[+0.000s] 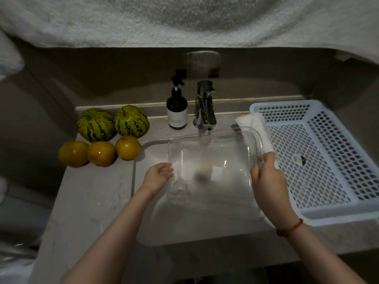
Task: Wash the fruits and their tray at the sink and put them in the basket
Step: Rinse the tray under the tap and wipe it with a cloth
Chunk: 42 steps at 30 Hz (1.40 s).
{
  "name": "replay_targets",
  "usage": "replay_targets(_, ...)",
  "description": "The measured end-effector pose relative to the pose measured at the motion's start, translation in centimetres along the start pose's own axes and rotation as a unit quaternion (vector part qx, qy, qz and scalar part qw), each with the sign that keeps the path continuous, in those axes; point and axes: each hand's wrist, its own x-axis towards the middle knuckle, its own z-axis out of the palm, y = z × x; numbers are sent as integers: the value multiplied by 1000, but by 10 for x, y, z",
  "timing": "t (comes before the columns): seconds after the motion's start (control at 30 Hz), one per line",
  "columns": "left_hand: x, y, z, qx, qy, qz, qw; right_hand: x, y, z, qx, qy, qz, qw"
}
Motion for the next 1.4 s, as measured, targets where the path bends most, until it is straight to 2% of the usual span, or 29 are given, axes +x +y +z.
replay_targets(0.17,1,1,7,-51,42,3,998,-3,5,0,-40,4,-9,999)
replay_targets(0.4,0,-2,18,-53,46,-19,997,0,12,0,-54,-5,4,999)
replay_targets(0.63,-9,5,-6,-72,135,41,987,26,17,22,27,-79,49,995)
replay_targets(0.73,-17,6,-19,-73,136,64,986,37,18,37,75,-119,92,986)
replay_targets(0.87,-27,10,-34,-115,101,62,986,51,21,59,83,-171,137,972)
replay_targets(0.97,-31,13,-39,-125,111,62,984,56,21,72,108,-198,156,962)
replay_targets(1.1,-30,6,-40,-73,126,57,988,52,25,77,157,-177,155,959)
replay_targets(1.23,-32,-8,-34,-73,132,39,988,37,33,75,140,-153,137,969)
replay_targets(1.4,-42,-16,-28,-92,142,87,982,10,40,67,159,-88,100,978)
